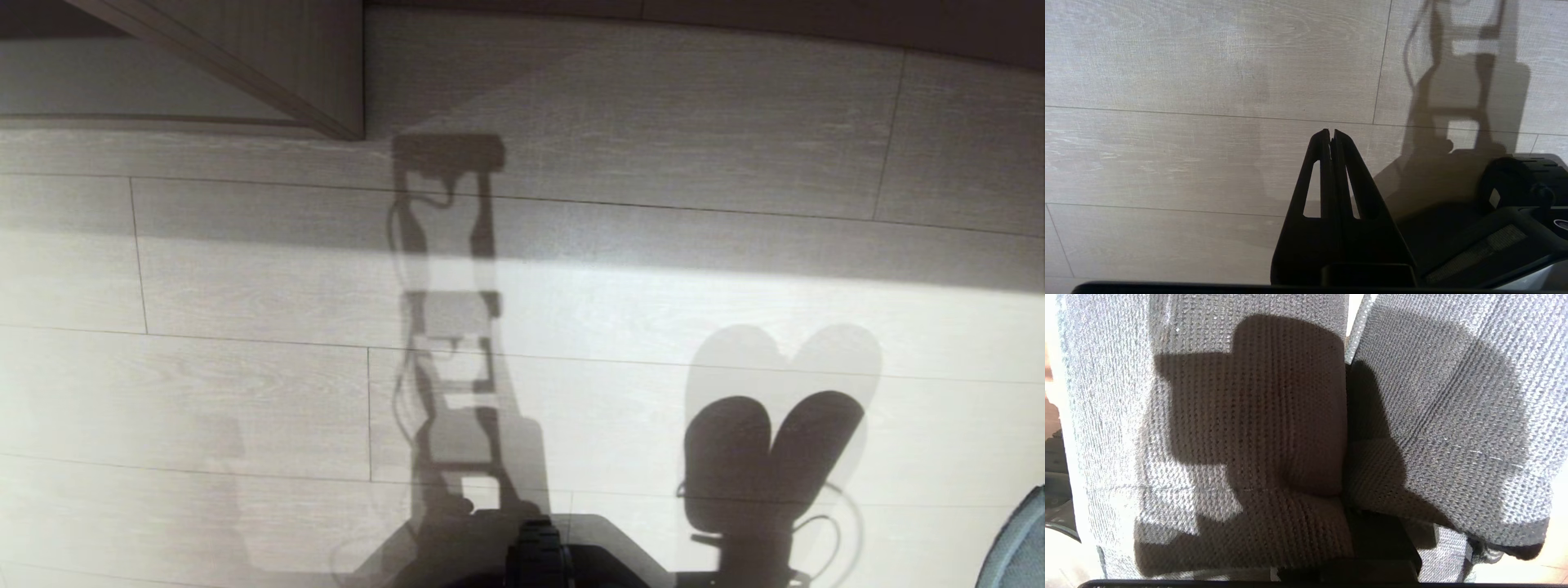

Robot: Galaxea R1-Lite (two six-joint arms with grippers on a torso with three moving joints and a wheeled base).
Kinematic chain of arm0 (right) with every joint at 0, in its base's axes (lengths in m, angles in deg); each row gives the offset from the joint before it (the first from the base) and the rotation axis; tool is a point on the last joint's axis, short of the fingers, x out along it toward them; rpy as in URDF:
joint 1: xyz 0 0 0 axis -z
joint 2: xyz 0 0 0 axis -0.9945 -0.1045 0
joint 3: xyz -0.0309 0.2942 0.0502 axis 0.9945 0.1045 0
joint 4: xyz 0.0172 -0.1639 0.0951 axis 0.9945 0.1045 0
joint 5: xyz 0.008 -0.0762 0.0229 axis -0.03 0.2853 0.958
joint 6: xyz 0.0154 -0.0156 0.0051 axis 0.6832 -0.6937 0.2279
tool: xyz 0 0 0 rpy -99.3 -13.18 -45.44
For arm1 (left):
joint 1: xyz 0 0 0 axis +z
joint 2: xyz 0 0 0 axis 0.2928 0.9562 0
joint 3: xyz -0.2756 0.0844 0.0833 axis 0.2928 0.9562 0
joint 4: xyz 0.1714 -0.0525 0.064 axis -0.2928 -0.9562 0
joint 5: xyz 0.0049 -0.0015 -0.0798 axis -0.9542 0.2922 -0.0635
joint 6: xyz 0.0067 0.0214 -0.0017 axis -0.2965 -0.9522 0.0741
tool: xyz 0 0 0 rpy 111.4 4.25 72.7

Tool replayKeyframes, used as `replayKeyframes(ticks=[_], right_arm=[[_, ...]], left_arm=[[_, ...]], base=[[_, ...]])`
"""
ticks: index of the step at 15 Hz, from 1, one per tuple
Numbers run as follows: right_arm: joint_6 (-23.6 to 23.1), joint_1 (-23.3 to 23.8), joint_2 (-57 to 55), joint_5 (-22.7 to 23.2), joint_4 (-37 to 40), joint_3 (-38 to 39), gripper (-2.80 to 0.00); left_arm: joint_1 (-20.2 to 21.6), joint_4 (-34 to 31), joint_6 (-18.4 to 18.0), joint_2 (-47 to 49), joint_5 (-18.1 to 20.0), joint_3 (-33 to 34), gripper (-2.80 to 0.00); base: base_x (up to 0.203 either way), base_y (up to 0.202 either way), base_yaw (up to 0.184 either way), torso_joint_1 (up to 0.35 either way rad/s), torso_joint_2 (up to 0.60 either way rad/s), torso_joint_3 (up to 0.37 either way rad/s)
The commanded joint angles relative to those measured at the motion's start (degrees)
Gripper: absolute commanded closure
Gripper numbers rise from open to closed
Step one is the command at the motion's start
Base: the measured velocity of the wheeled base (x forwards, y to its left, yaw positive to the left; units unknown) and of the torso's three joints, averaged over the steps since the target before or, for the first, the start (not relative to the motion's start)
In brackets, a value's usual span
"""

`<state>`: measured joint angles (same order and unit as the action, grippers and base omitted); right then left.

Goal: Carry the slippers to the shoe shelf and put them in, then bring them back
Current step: Place the slippers into the shoe cabinet

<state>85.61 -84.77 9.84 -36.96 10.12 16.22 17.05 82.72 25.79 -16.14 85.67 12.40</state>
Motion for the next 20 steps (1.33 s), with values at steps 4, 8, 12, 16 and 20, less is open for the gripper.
replayKeyframes(ticks=[4,8,12,16,20], right_arm=[[-0.2,0.0,-0.2,0.1,-0.1,0.0,0.00],[-0.1,0.0,-0.2,0.2,0.0,0.0,0.00],[0.2,0.0,-0.2,0.0,0.0,0.0,0.00],[0.4,0.0,-0.2,0.0,0.0,0.0,0.00],[1.2,0.0,-0.2,-0.5,-0.1,0.0,0.00]], left_arm=[[0.1,0.0,0.2,0.0,0.0,0.1,0.00],[0.1,0.0,0.2,0.0,0.0,0.1,0.00],[0.1,0.0,0.2,0.0,0.0,0.1,0.00],[0.0,0.0,0.2,0.0,0.0,0.1,0.00],[0.1,0.0,0.2,0.0,0.0,0.1,0.00]], base=[[0.000,0.000,0.000,0.007,0.00,0.151],[0.000,0.000,0.000,-0.001,0.00,0.202],[0.000,0.000,0.000,0.001,0.00,0.204],[0.000,0.000,0.000,0.001,0.00,0.204],[0.000,0.000,0.000,-0.001,0.00,0.204]])
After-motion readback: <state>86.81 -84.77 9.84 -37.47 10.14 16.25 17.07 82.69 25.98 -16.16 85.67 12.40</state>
